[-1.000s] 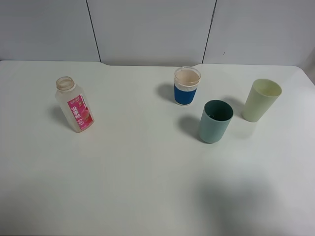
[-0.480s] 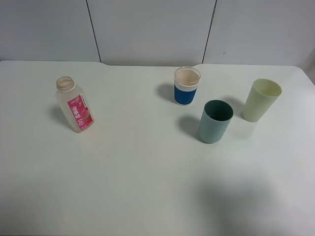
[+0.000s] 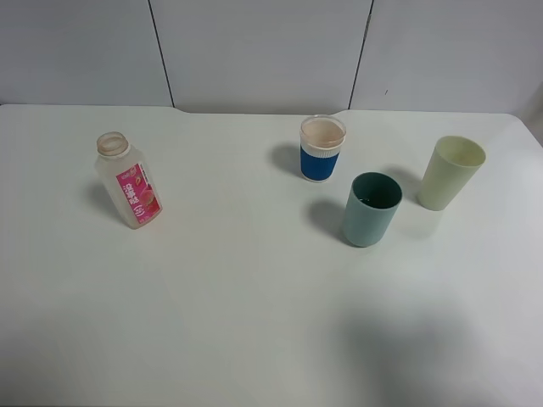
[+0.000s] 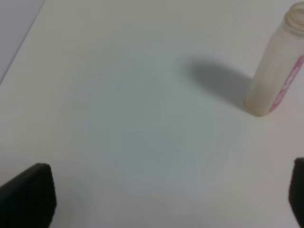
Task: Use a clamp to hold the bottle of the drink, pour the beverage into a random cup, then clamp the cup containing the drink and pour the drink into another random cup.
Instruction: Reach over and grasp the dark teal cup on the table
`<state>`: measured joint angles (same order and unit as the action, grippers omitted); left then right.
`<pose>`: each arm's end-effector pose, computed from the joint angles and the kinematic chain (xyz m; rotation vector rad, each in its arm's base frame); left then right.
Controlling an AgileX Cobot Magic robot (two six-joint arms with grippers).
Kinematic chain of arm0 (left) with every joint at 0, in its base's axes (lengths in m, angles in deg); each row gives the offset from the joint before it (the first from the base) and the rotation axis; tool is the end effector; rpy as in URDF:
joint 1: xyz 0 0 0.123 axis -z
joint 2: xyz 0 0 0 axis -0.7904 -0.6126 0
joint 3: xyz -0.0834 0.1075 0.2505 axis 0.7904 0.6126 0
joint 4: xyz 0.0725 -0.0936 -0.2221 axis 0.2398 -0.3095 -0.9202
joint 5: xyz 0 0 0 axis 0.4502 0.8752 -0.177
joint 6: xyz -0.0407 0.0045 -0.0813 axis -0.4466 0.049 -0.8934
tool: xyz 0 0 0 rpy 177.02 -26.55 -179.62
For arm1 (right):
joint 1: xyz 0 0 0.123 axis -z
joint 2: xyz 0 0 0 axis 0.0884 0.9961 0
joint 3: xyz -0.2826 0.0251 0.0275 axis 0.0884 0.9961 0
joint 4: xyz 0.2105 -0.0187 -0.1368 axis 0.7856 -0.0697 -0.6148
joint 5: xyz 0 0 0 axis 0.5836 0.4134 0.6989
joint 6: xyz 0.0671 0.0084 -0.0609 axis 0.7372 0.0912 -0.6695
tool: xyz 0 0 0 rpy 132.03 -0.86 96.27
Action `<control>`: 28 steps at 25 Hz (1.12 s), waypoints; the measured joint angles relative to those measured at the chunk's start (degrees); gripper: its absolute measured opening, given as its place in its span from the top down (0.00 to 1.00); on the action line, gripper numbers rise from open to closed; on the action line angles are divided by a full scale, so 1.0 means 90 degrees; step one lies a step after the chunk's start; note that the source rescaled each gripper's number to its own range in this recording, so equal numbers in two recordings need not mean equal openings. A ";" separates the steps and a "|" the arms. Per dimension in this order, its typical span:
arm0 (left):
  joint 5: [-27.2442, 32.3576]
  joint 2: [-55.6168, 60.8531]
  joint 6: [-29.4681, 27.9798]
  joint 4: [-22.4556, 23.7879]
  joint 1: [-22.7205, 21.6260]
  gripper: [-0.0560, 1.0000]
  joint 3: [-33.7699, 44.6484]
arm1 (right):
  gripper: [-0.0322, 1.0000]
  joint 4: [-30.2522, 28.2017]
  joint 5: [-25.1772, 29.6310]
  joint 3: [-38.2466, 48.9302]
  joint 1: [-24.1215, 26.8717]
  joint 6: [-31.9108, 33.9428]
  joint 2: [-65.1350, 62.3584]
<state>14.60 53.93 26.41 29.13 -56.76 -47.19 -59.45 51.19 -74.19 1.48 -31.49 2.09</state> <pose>-0.0060 0.0025 0.2796 -0.1302 2.0209 0.0668 -0.0060 0.0049 0.2784 -0.0742 2.0447 -0.1247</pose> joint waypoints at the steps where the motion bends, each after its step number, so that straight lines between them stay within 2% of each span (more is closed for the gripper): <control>1: 0.0000 0.0000 0.0000 0.0000 0.0000 0.00 0.0000 | 0.18 0.0000 0.0000 0.0000 0.0000 0.0000 0.0000; 23: 0.0000 0.0000 0.0000 0.0000 0.0000 0.00 0.0000 | 0.18 0.0000 -0.0002 0.0000 0.0000 0.0000 0.0000; 28: 0.0000 0.0000 0.0000 0.0000 0.0000 0.00 0.0000 | 0.19 0.0013 -0.0172 -0.0164 0.0000 0.0211 0.0128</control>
<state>14.60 53.93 26.41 29.13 -56.76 -47.19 -59.34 49.64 -75.67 1.48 -29.59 3.25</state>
